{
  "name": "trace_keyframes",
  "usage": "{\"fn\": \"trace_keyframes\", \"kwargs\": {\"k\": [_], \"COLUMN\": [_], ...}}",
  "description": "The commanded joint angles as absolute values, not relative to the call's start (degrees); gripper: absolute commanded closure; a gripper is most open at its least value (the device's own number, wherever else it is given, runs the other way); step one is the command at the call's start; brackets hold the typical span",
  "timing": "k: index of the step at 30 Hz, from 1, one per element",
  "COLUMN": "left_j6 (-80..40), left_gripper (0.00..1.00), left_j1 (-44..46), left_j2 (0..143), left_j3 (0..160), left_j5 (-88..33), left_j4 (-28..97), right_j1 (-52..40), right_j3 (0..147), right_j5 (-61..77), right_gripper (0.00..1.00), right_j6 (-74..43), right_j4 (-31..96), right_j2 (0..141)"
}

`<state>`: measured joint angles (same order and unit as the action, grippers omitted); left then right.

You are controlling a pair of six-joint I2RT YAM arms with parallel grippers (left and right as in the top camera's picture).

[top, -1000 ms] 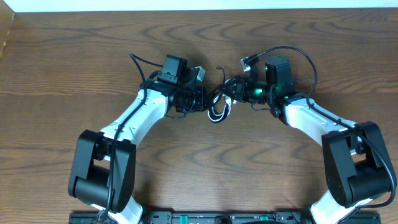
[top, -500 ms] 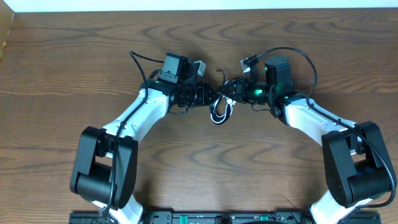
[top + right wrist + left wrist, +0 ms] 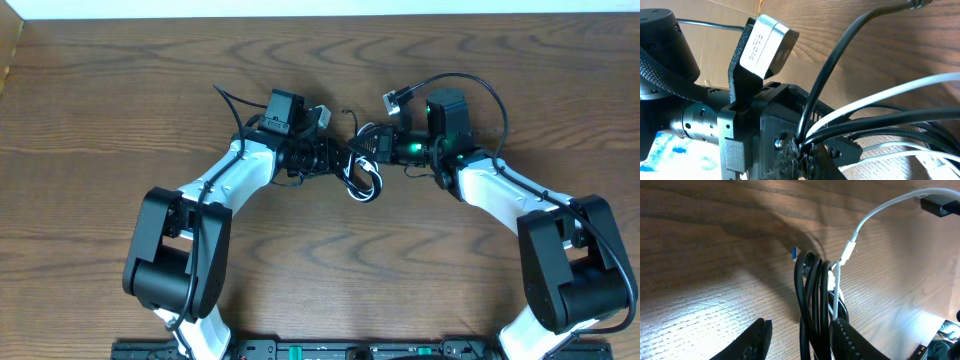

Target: Untangle cables

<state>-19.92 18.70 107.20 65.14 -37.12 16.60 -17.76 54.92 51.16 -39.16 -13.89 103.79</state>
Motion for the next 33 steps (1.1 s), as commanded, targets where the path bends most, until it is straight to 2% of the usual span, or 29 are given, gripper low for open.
{"fn": "trace_keyframes", "kwargs": {"k": [1, 11, 17, 21, 23, 33], "left_j6": [-20.45, -20.62, -20.64, -20.64, -20.64, -20.64], "left_gripper": [0.57, 0.57, 0.6, 0.76, 0.8, 0.8], "left_j1": [18.57, 21.04, 21.45, 21.45, 21.47, 21.74], "left_j2": [107.66, 107.7, 107.74, 107.85, 107.92, 108.99], "left_j3": [64.51, 64.34, 64.34, 64.34, 64.34, 64.16], "left_j5": [-37.04, -36.64, -33.43, -33.32, -33.32, -33.87], "left_j4": [16.84, 18.06, 17.87, 17.61, 17.52, 17.98], "right_j1": [-18.11, -18.11, -18.11, -18.09, -18.11, -18.09], "right_j3": [55.57, 55.57, 55.57, 55.57, 55.57, 55.55], "right_j5": [53.12, 53.1, 53.12, 53.12, 53.12, 53.1], "right_gripper": [0.99, 0.99, 0.99, 0.99, 0.99, 0.99], "right_j6": [-37.15, -35.88, -35.66, -35.66, -35.66, -34.76], "right_j4": [-14.37, -14.31, -14.02, -13.93, -13.93, -13.87], "right_j2": [103.55, 103.55, 103.55, 103.55, 103.55, 103.55]}}
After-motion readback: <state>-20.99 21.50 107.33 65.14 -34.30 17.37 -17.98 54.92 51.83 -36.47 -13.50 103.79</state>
